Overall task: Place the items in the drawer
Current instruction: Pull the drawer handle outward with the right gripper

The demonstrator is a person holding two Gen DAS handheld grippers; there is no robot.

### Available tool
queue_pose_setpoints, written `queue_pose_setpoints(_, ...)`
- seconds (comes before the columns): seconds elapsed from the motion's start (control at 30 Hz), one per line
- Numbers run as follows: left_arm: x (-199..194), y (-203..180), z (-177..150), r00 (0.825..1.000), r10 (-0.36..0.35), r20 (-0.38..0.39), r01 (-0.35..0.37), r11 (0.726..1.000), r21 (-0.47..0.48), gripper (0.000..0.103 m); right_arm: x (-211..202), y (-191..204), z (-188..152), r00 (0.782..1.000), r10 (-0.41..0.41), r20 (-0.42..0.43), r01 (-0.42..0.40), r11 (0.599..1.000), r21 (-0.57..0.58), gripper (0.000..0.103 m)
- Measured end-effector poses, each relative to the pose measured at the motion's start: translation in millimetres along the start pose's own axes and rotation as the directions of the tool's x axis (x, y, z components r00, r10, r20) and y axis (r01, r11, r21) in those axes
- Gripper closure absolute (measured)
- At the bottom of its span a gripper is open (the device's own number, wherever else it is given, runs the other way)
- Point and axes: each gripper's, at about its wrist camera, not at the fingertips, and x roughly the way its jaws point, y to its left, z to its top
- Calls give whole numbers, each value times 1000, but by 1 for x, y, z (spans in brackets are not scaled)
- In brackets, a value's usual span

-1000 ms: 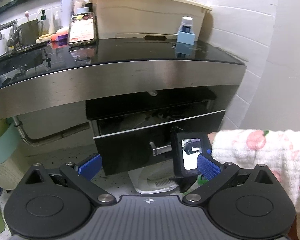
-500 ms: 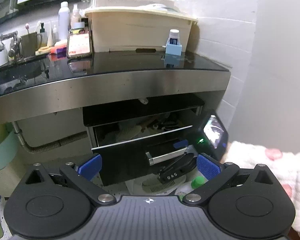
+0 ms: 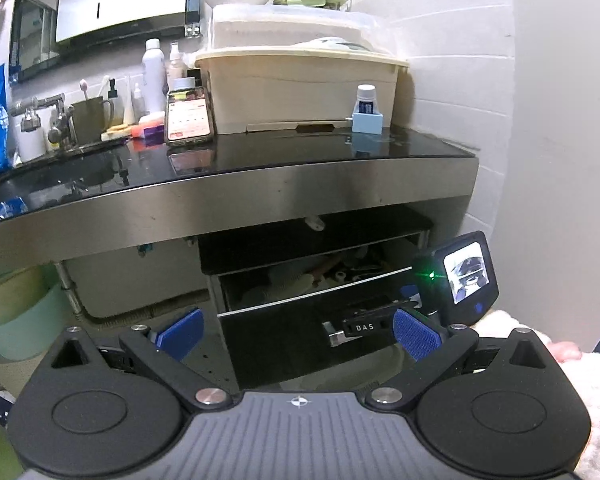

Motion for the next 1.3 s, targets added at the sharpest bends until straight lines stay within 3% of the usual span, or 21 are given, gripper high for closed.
queue_pose_setpoints(0.1, 7, 3, 0, 999, -15, -39, 15, 1000, -20, 1, 10, 6, -1, 1000, 0, -20, -1, 999, -33, 14)
queue_pose_setpoints(0.23, 10, 5, -3, 999, -10, -34, 8, 999, -46, 1, 27, 7, 1, 998, -16, -65, 13, 999, -52, 19)
queue_pose_setpoints(0.33, 10, 3, -4, 999, 5, -39, -6, 1000, -26, 1, 36, 3, 2, 994, -23, -110, 20, 1000, -20, 25)
queue_pose_setpoints(0.5, 15, 6, -5, 997, -12, -71, 9, 999, -37, 1, 47, 1, 3, 989, -18, -145, 21, 1000, 19, 25)
queue_pose_setpoints(0.7, 21, 10, -6, 994, -31, -109, 26, 998, -51, 1, 58, -1, 1, 984, -18, -177, 35, 995, 96, 19)
queue_pose_setpoints(0.93, 26, 10, -6, 989, -39, -144, 33, 999, -43, 1, 67, -2, 0, 981, -40, -188, 60, 993, 99, 0)
queue_pose_setpoints(1.3, 23, 13, 2, 981, -134, -142, 120, 987, -103, 1, 68, -3, -5, 987, -36, -157, 52, 994, 99, 0)
